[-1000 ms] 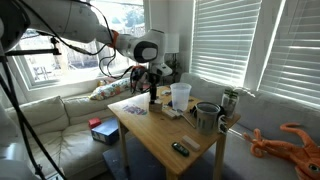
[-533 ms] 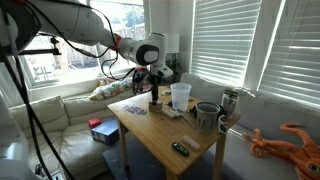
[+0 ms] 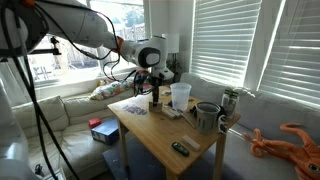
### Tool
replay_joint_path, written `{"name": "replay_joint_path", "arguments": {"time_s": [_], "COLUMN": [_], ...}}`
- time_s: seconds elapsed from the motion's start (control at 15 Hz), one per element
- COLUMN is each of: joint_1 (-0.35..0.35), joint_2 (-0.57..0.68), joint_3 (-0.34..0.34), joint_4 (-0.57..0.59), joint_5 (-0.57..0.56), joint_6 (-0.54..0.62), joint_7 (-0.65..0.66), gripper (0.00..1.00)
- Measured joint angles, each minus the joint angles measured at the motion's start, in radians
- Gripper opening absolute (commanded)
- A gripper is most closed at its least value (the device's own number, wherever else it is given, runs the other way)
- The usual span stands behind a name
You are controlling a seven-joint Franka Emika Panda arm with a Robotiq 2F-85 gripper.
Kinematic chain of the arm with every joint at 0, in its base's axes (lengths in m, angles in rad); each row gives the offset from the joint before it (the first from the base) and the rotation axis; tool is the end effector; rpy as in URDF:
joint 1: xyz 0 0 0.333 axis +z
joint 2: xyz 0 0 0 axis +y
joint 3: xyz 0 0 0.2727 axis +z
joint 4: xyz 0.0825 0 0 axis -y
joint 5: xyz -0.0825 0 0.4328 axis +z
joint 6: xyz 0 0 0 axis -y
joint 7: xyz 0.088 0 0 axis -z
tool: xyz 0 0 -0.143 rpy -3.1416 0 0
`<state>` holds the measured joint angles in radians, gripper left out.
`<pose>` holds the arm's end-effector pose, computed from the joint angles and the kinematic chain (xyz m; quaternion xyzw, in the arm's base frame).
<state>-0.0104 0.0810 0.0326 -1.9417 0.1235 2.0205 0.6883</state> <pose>0.6173 0.0248 0.3408 -0.9344 0.3517 0.0208 0.0529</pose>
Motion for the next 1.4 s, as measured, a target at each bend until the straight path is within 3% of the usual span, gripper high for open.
{"name": "replay_joint_path", "arguments": {"time_s": [0.33,0.93,1.4], "joint_1": [0.0,0.002,0.012], "joint_2": [0.004,-0.01,-0.096], "joint_3": [-0.002,-0.003,0.0], "joint_4": [0.005,0.01,-0.037], "joint_5": [0.0,0.001,-0.04], "joint_6": [0.0,-0.005,-0.089], "joint_7": [0.0,0.0,-0.043], "gripper": [0.04,0.07,0.07]}}
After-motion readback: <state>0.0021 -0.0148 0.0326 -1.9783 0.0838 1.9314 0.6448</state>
